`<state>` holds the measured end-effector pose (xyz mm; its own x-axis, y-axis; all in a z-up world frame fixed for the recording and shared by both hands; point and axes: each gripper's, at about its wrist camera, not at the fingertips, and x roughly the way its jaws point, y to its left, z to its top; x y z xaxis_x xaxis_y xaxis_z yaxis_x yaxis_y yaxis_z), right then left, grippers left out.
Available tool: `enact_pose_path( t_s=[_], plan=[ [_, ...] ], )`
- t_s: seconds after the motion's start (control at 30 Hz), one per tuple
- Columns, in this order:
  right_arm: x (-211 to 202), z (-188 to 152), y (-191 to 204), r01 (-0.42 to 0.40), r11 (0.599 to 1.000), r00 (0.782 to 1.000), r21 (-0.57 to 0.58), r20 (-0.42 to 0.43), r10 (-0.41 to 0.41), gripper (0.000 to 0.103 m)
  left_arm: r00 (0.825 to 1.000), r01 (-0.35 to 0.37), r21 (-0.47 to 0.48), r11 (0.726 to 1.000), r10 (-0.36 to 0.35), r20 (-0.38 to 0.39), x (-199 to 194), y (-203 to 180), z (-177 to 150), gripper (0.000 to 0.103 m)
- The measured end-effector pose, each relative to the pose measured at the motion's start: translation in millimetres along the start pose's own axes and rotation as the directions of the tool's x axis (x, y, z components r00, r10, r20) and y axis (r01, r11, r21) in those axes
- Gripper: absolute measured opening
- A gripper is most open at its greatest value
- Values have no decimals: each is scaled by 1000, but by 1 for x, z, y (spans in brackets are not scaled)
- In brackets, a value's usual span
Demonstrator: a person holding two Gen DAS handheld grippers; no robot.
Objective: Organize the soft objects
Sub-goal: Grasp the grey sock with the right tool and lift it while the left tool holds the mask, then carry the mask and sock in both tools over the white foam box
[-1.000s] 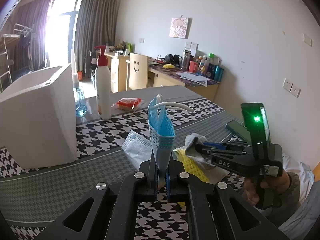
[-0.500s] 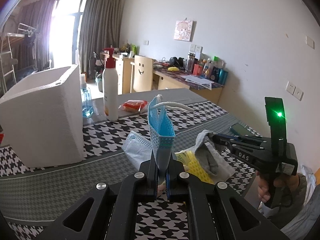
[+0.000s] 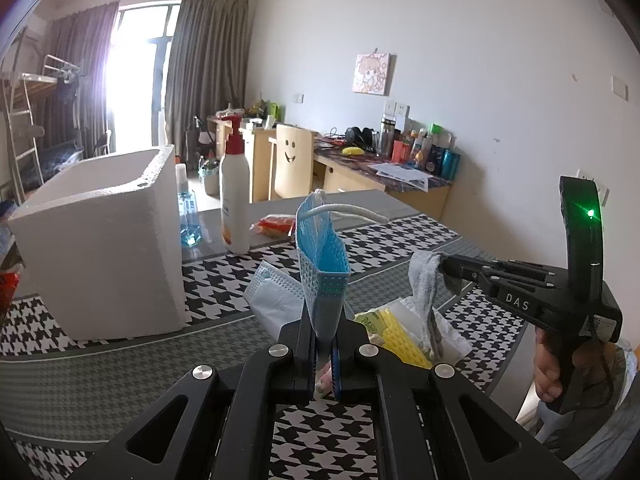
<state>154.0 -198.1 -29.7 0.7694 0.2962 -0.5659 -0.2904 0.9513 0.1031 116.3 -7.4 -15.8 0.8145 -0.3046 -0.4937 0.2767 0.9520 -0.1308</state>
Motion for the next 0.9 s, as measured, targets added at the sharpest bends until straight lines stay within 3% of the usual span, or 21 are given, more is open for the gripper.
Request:
enact_pose_path(
  t_s=[0.9],
  plan=[
    [-41,32,36,-38,997,989,-65,137,46,7,991,-92,30,995,89,97,-36,5,24,6]
  ],
)
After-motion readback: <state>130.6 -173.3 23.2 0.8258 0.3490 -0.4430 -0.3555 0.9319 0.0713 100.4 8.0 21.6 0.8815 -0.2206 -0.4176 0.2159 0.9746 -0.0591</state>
